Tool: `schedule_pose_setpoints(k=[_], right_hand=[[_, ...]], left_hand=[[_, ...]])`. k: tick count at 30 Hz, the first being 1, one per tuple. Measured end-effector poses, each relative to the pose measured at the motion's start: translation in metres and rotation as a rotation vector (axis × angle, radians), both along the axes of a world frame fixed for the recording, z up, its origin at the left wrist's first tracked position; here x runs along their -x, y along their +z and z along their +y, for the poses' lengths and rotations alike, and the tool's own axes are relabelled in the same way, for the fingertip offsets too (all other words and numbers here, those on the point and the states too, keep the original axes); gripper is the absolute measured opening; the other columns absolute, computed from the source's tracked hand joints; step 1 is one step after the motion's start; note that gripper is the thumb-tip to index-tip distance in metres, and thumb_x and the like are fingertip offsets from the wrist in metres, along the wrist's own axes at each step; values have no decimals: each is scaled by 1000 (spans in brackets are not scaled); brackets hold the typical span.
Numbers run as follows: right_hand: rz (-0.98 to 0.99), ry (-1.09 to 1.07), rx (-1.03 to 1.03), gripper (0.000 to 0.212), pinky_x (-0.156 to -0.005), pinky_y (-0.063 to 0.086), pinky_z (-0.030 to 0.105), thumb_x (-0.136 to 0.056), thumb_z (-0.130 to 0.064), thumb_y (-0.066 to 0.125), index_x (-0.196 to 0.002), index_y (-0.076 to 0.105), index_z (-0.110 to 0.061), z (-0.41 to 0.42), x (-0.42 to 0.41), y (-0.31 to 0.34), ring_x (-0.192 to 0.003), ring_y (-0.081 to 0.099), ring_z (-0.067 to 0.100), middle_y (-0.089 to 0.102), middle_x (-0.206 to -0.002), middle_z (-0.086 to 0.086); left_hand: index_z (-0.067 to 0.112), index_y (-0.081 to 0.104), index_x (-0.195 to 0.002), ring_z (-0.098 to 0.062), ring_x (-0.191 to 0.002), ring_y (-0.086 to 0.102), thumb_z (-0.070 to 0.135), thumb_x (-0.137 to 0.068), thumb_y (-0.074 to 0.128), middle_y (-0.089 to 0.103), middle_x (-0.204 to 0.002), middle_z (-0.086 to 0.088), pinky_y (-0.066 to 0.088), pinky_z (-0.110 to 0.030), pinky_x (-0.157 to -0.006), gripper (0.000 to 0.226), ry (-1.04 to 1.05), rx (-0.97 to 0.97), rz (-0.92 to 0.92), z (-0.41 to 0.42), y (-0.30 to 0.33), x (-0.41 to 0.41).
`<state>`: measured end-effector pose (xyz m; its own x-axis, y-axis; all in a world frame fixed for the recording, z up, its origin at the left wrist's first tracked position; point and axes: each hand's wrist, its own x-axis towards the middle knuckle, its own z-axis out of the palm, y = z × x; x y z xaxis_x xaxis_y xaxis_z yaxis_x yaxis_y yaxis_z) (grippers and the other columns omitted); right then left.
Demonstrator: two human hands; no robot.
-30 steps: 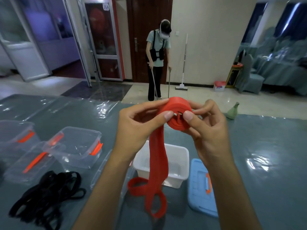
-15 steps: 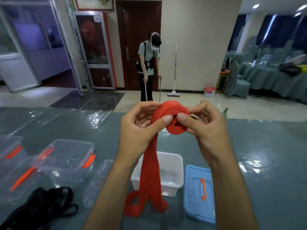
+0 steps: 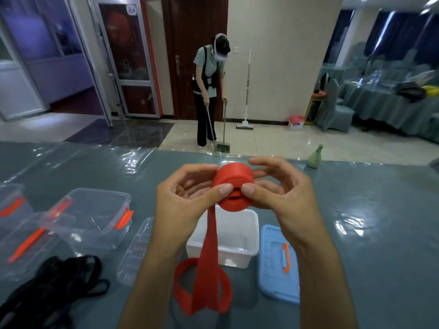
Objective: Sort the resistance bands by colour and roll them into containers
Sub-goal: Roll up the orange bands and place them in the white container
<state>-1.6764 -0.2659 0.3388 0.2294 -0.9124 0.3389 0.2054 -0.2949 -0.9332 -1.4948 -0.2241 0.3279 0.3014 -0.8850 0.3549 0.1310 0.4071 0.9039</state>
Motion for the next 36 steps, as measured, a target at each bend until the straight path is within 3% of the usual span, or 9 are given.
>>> schedule_pose_setpoints(k=[4, 10, 15, 19, 23, 26, 28, 30, 36], right_hand=[[-100, -26, -4, 40, -75, 64, 43, -72, -15, 90, -110, 75, -15, 4, -8, -15, -98, 76, 37, 76, -106, 13], [-128, 11, -79, 28, -64, 64, 43, -66, -18, 91, -82, 68, -18, 4, -8, -17, -84, 77, 27, 78, -96, 9], [-156, -182, 22, 25, -59, 62, 36, -76, -16, 82, -100, 75, -19, 3, -6, -12, -79, 76, 15, 75, -88, -4], [-223, -155, -46, 13, -58, 62, 34, -83, -20, 76, -93, 71, -13, 0, -9, -18, -81, 76, 18, 76, -91, 3], [-125, -62, -54, 35, -64, 64, 39, -73, -12, 91, -88, 60, -7, -5, 0, -19, -85, 78, 26, 78, -97, 10], [-83, -52, -7, 39, -66, 63, 37, -66, -12, 92, -97, 68, -16, -6, 3, -19, -87, 78, 30, 76, -98, 4], [-139, -40, 26, 45, -70, 64, 39, -69, -12, 90, -109, 72, -23, -5, 0, -19, -94, 77, 31, 74, -103, 1], [-199, -19, 45, 42, -75, 64, 42, -75, -12, 84, -114, 69, -15, -5, -6, -19, -97, 77, 32, 74, -108, 2], [-119, 25, -46, 40, -78, 63, 38, -70, -12, 93, -97, 63, -10, -9, -8, -24, -95, 77, 31, 76, -108, 9]], left_hand=[[11, 78, -107, -19, -99, 79, 10, -67, 86, 82, -102, -5, 61, -25, -84, 40, -70, -22, -103, 2, 4, -8], [17, 76, -106, -17, -95, 78, 16, -57, 92, 81, -100, -1, 62, -28, -87, 51, -68, -50, -193, 1, 10, -14], [15, 74, -115, -20, -105, 77, 14, -64, 92, 79, -110, -3, 61, -33, -95, 54, -140, -104, -203, -6, 6, -5], [21, 71, -120, -27, -97, 78, 18, -62, 98, 80, -103, -11, 63, -38, -91, 65, -136, -128, -146, -9, 7, -6], [14, 69, -114, -24, -96, 79, 16, -61, 98, 80, -101, -8, 64, -36, -87, 60, -64, -83, -109, -9, 7, -2], [6, 72, -105, -18, -93, 79, 12, -62, 88, 81, -99, -6, 62, -26, -83, 46, -29, -45, -51, -9, 2, 4], [4, 74, -108, -18, -98, 77, 11, -67, 85, 80, -105, -10, 60, -24, -85, 43, -49, -34, -4, -9, 0, 5], [8, 75, -119, -21, -107, 76, 13, -74, 82, 77, -115, -14, 59, -26, -91, 47, -74, -18, -46, -9, 1, 3], [14, 73, -115, -16, -102, 77, 19, -69, 85, 80, -106, -2, 59, -23, -89, 48, 5, 6, -101, -7, 5, -7]])
